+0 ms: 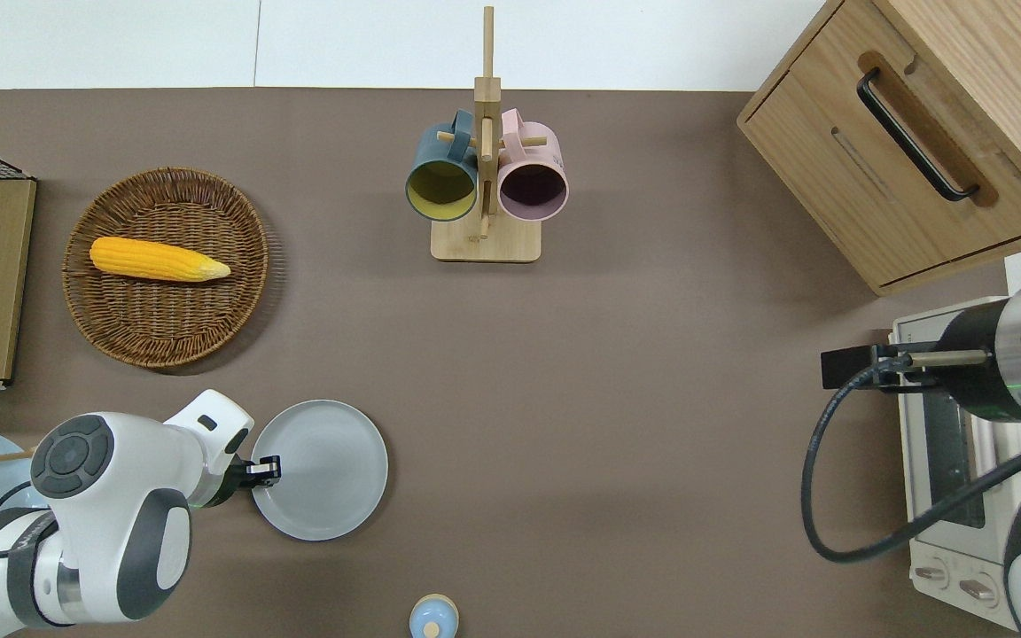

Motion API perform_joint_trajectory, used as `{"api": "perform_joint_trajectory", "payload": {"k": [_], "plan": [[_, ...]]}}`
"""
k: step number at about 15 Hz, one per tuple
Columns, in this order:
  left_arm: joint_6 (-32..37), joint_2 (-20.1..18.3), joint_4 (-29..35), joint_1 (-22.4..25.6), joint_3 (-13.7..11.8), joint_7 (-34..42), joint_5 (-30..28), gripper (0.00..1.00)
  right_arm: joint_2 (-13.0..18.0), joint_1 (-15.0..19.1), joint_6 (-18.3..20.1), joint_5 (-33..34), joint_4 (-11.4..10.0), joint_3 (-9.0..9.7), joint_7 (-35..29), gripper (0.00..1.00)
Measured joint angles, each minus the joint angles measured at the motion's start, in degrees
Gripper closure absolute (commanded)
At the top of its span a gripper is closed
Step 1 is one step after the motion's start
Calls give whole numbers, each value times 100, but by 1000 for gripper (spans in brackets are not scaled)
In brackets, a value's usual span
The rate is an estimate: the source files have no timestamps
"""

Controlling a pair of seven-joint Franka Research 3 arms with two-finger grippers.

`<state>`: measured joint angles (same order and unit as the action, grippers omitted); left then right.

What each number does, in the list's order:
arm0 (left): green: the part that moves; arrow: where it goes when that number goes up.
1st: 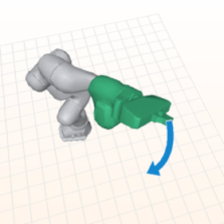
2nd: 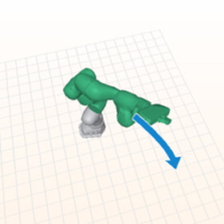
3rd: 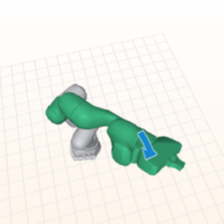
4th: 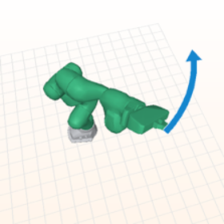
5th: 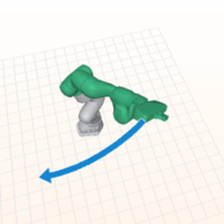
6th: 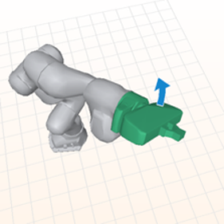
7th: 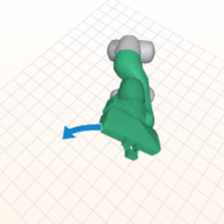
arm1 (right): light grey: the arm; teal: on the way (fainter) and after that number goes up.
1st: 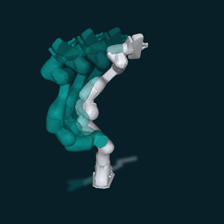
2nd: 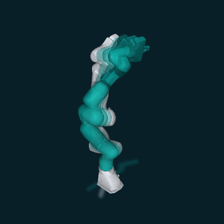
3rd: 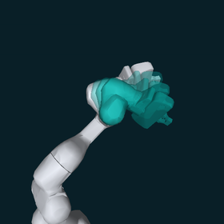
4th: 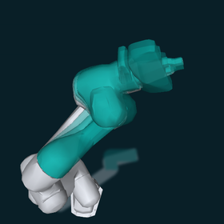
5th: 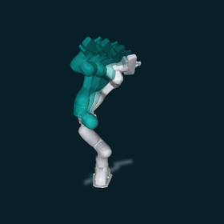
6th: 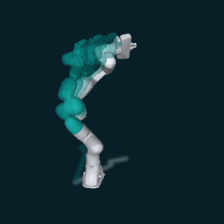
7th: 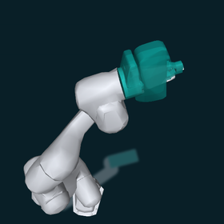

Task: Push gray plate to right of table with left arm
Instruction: 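Push the gray plate with the left gripper away from the basket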

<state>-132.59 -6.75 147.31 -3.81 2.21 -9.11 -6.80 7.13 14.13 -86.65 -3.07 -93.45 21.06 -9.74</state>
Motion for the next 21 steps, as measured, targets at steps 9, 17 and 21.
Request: {"api": "perform_joint_trajectory", "payload": {"k": [9, 17, 21], "plan": [[11, -89, 8, -21, -21, -17, -113, 1000, 0, 0, 0, 0, 0, 0, 0, 5], [-96, -51, 14, -298, 84, -546, -555, 1000, 0, 0, 0, 0, 0, 0, 0, 5], [-288, 2, 14, -617, 218, -897, -844, 1000, 0, 0, 0, 0, 0, 0, 0, 5]]}}
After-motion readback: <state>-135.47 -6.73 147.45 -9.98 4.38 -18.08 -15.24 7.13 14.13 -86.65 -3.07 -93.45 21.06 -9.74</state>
